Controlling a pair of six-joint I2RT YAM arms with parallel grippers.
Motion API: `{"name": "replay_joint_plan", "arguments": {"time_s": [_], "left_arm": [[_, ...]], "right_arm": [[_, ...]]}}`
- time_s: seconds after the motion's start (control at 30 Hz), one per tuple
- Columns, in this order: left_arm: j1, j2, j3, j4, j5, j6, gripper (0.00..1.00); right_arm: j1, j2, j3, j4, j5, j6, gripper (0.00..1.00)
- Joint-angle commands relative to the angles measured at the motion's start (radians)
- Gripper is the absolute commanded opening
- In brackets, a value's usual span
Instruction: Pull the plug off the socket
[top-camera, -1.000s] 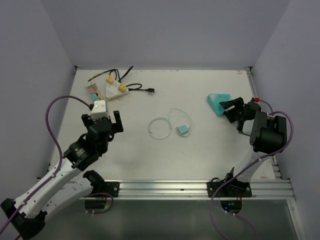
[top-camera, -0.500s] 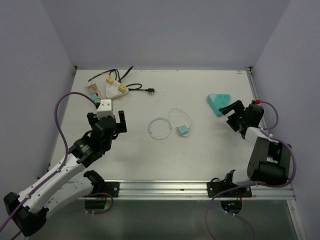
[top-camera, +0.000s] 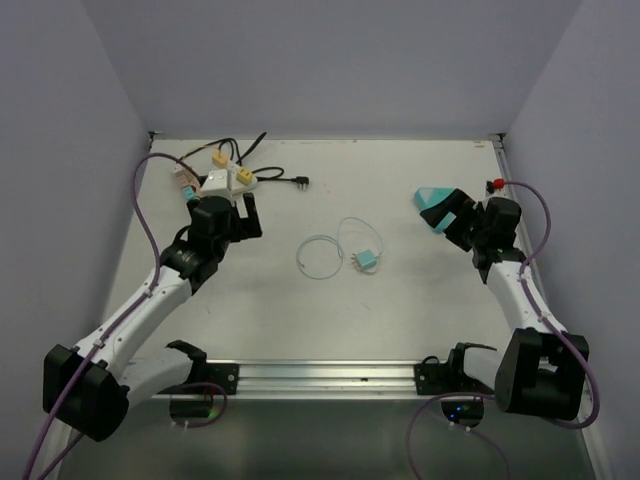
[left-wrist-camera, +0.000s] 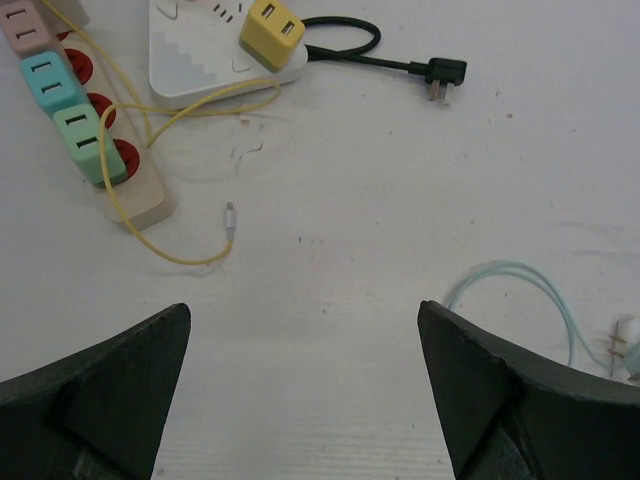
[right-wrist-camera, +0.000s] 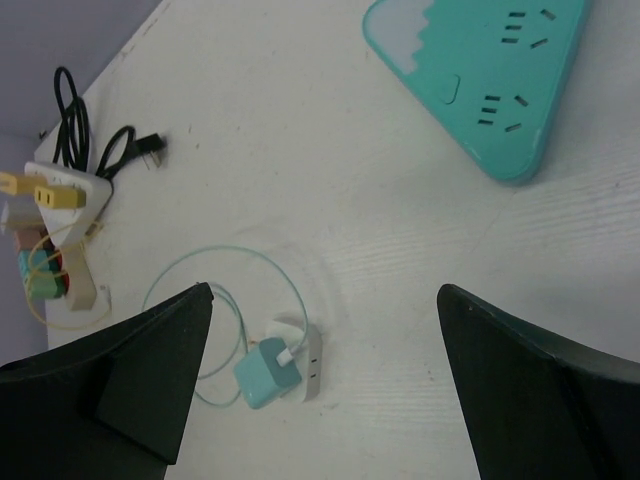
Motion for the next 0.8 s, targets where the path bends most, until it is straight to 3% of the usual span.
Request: {"name": "replay_joint_plan", "arguments": {"time_s": [0.0,0.13,0.27,0.5,0.77], "left_arm": [[0.115,0.076,0.115,0.163,0.162,0.009,1.00],[0.266,0.170,0.148,0.318,0.335,-0.010,0.99],[0.390,0.309,0.178,0.410,0.377,-0.007,0.98],[0.504,0.501,0.205,0.632,0.421,0.061,0.93],[0.603,0.760,0.362,0.677,0.625,0.150,0.88]], "right_arm": [[0.072,0.004,0.028,0.001,-0.052,-0.075,0.99],[0.133,0.002,0.003,0.059,-0.085,-0.085,0.99],[0.156,-0.006,0.000,0.096,-0.127,-0.089,0.99],[0.193,-0.010,-0.012,0.158,-0.182,-0.085,0.99],[0.202,-0.015,-0.007,0.155,-0.188,-0.109,0.98]]}}
